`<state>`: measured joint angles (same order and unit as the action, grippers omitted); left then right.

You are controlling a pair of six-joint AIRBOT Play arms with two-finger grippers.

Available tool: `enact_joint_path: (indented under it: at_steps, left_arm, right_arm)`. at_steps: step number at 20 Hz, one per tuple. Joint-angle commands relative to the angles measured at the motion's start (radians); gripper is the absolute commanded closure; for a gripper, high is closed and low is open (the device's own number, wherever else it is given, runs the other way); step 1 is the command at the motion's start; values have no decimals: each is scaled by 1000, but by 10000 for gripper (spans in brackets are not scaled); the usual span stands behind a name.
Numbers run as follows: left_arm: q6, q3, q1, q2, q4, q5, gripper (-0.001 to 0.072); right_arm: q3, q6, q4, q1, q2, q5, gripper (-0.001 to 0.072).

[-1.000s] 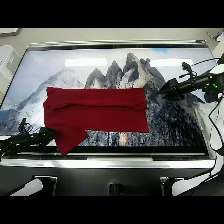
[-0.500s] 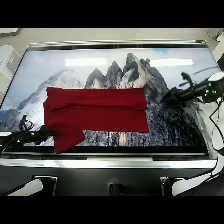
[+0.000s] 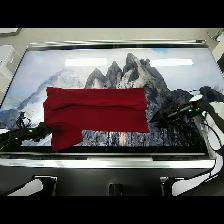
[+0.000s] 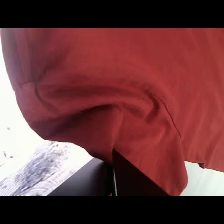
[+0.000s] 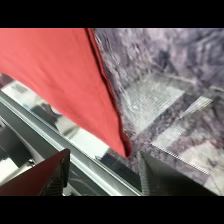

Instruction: Fold the clothes and pants, and hang the long-sleeved shirts on hangers.

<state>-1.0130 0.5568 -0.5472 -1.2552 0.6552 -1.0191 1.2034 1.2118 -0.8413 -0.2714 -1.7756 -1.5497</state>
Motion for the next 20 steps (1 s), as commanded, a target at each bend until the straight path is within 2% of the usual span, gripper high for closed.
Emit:
enact_joint_path:
  at_steps: [1, 13, 14, 20]
  left_arm:
    - [-9, 2, 0, 0, -1, -9, 691]
    - [-20, 2, 0, 0, -1, -13, 691]
    - [-20, 2, 0, 0, -1, -13, 691]
    - [-27, 2, 0, 0, -1, -13, 691]
  right_arm:
    - [-63, -34, -18, 53, 0, 75, 211]
    - [-122, -31, -17, 77, 24, 109, 230]
    - [-143, -33, -12, 77, 34, 128, 250]
    - [-167, -76, 23, 77, 110, 233, 668]
